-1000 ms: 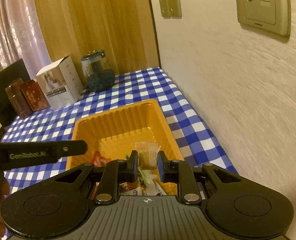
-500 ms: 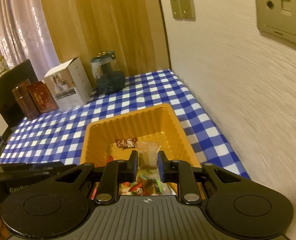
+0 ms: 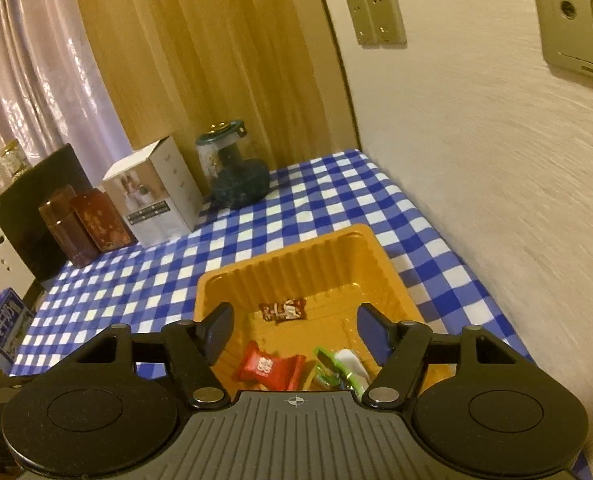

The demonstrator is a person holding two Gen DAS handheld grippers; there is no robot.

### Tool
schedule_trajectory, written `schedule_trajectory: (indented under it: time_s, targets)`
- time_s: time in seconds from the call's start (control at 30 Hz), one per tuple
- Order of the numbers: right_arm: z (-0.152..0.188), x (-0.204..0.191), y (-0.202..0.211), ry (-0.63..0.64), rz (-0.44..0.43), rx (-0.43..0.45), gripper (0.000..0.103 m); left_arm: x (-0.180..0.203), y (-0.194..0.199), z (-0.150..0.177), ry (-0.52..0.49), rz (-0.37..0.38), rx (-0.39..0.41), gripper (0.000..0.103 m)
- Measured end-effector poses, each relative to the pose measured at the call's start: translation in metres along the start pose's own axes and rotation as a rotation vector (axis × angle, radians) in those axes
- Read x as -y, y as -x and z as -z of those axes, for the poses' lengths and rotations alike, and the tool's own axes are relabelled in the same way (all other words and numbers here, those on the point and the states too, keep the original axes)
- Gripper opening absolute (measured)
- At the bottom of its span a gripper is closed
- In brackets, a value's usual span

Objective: Organize snacks

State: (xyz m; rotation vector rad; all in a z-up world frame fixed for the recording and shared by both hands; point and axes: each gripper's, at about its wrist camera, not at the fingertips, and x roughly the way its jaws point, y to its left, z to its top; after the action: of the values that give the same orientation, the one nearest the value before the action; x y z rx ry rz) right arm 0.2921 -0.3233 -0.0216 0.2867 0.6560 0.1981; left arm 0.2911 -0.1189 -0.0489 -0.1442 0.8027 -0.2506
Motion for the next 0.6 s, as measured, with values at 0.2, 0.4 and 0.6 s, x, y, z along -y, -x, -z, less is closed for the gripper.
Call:
schedule_trajectory:
  time_s: [0.2,0.4,0.6]
  targets:
    - [0.007,0.009,0.017,-0.035,0.027,-0.008,0.068,-0.003,0.013,0.011,0.001,-0.015,0.007,0.073]
    - [0.015,0.016,0.048,-0.084,0.041,-0.010,0.068,-0.003,0.038,0.026,-0.001,-0.037,0.036,0.093]
    - [0.030,0.010,0.082,-0.087,0.054,-0.018,0.068,0.000,0.070,0.042,-0.002,-0.043,0.052,0.103]
